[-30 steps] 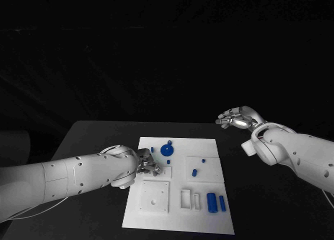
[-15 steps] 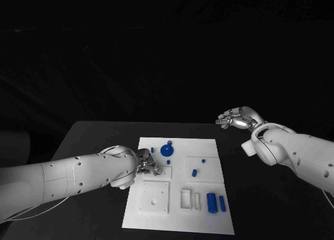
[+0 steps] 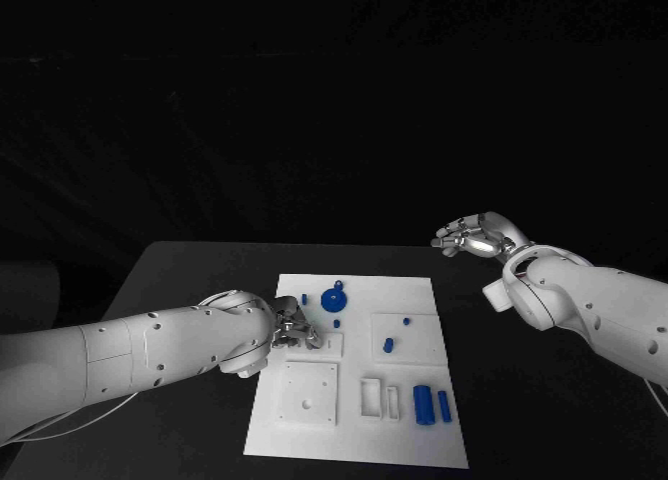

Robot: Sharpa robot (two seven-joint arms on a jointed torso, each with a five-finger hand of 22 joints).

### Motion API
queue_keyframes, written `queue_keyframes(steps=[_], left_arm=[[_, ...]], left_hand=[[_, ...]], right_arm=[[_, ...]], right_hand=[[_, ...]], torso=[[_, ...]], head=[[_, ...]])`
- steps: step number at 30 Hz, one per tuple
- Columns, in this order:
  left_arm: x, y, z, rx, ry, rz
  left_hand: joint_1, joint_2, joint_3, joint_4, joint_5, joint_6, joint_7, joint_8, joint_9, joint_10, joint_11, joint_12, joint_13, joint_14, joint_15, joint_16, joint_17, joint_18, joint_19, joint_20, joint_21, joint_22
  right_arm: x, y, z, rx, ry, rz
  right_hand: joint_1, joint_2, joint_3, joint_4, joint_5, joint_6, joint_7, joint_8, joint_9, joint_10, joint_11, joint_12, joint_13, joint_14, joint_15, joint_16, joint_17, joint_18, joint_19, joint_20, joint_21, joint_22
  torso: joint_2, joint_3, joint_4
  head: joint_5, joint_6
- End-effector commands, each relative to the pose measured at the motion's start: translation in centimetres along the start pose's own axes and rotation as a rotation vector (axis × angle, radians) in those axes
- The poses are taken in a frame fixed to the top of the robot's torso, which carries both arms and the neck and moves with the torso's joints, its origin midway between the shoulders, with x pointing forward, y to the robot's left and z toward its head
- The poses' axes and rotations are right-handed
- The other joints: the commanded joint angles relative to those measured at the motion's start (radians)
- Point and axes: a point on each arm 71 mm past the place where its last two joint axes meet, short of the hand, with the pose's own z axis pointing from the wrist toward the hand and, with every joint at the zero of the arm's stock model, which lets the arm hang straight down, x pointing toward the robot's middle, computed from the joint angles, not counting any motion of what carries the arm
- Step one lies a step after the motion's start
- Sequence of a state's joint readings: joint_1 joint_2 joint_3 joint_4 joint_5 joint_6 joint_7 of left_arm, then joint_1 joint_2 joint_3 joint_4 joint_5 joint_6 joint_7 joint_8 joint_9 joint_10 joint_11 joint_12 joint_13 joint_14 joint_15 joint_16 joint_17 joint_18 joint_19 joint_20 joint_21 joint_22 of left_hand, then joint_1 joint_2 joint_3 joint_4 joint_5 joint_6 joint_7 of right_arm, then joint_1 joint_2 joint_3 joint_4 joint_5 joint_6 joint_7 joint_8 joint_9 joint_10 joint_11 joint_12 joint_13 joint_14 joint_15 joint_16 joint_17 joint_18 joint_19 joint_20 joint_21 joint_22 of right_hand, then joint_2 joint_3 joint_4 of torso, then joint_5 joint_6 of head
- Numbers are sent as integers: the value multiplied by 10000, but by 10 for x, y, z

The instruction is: Assemble the parts on the task board

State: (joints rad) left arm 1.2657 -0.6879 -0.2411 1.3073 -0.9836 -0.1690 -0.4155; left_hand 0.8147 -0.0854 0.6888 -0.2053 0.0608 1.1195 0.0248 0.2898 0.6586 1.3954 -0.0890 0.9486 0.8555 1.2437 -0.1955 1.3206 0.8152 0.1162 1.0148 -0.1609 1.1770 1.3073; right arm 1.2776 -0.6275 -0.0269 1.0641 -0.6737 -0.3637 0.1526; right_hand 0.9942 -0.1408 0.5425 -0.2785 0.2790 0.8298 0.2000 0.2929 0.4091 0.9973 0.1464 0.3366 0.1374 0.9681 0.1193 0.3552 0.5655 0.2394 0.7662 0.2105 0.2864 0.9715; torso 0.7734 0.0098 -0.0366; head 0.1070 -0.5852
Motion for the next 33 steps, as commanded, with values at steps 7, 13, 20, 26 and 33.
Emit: queue_keyframes(steps=[7,13,20,26,33], left_arm=[[-2,2,0,-19,-105,-111],[-3,4,-1,-48,-125,-134],[-3,5,-1,-56,-129,-199],[-3,6,-1,-65,-77,-260],[-3,6,-1,-55,-35,-374]], left_hand=[[106,33,48,-91,-5,-103,65,-44,-25,1,69,29,-10,8,67,-12,-7,-65,-60,-1060,-37,14],[110,36,38,-125,-4,-218,99,-133,-73,-9,100,37,-11,5,92,-10,-8,-72,-60,-1056,-40,9],[133,133,48,-162,-3,-313,138,-217,-123,-19,137,49,-11,0,127,-10,-10,-78,-63,-1052,-45,4],[219,329,78,-274,-3,-370,170,-277,-164,-27,169,65,-12,-5,158,-6,-9,-81,-73,-1049,-43,7],[365,517,124,-423,-12,-383,188,-309,-192,-35,186,80,-15,-4,176,2,-7,-83,-76,-1043,-38,9]], right_arm=[[1,0,0,-62,130,10],[1,1,0,-70,145,15],[1,1,0,-68,154,17],[1,0,0,-58,151,13],[1,0,0,-59,165,14]], right_hand=[[99,8,-46,-5,63,-78,18,49,-16,67,20,-60,-20,-21,81,-54,-13,63,-70,31,-56,-14],[97,7,-49,-3,64,-80,19,49,-18,67,21,-62,-26,-23,82,-56,-14,63,-72,33,-59,-14],[96,8,-51,-1,66,-82,20,48,-20,69,21,-64,-34,-24,84,-59,-14,64,-75,35,-63,-13],[98,8,-52,-1,68,-83,20,48,-22,70,21,-66,-40,-25,85,-61,-15,66,-77,36,-66,-13],[101,10,-53,0,72,-84,20,48,-24,72,22,-67,-48,-26,86,-64,-15,68,-78,37,-69,-12]], torso=[[3,2,-4],[3,6,-5],[1,7,-3],[3,7,-1],[2,7,-6]], head=[[2,-10],[10,-11],[11,-3],[16,-2],[25,-3]])
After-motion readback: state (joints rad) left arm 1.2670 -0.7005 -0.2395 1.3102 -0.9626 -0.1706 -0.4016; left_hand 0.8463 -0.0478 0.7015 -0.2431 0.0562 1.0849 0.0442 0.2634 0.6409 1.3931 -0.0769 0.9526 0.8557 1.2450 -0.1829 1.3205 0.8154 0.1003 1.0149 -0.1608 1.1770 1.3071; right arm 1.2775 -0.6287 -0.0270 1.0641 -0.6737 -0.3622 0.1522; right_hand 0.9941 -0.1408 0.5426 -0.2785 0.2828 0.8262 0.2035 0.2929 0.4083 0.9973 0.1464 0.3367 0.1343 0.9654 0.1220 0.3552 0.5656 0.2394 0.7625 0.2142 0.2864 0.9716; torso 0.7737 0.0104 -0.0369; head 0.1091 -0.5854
